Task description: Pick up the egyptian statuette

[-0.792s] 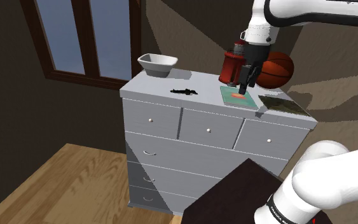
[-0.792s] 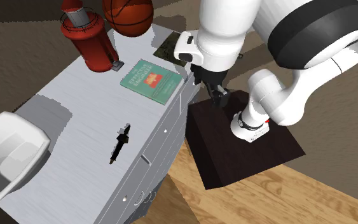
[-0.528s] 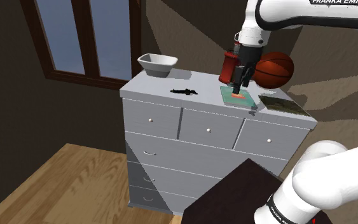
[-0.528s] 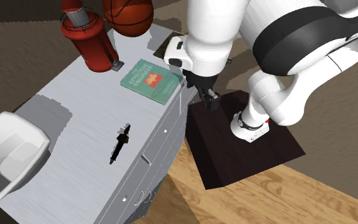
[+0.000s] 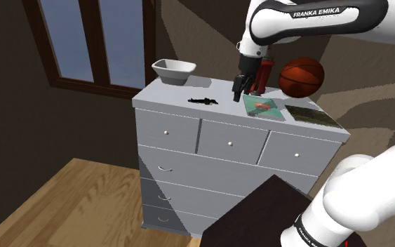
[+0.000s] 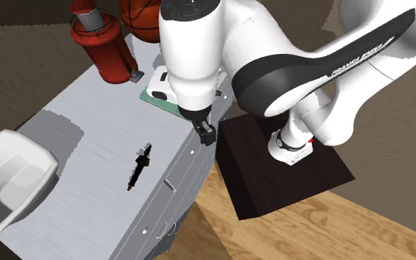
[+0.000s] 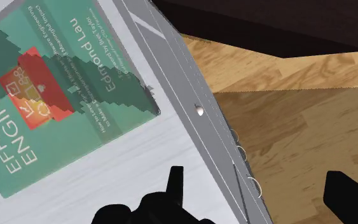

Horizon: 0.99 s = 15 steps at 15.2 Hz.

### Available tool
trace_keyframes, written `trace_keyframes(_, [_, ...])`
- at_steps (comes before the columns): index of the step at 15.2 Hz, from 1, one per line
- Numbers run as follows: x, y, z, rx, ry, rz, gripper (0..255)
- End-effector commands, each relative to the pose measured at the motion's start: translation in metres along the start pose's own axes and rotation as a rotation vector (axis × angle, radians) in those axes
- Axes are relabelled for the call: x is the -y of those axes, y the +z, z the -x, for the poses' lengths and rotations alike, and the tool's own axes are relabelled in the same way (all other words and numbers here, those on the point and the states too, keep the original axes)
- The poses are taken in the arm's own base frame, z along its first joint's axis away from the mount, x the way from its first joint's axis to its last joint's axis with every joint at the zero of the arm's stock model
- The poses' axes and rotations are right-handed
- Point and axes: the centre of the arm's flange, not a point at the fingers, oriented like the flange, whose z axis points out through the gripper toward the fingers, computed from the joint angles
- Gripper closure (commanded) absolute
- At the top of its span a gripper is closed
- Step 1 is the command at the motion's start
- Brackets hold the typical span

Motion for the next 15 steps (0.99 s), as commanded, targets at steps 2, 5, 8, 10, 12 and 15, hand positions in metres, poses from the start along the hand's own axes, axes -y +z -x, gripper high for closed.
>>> trace_keyframes(2, [-0.008, 0.013, -0.034, -0.025, -0.021, 0.002, 0])
trace_keyframes(5, [-0.014, 0.024, -0.068, -0.049, -0.042, 0.003, 0])
trace_keyframes(8, [-0.020, 0.035, -0.102, -0.073, -0.062, 0.004, 0])
trace_keyframes(10, [-0.024, 0.041, -0.125, -0.089, -0.076, 0.005, 0])
trace_keyframes(12, [-0.027, 0.047, -0.148, -0.105, -0.090, 0.006, 0])
trace_keyframes(15, [-0.029, 0.056, -0.160, -0.114, -0.097, 0.006, 0])
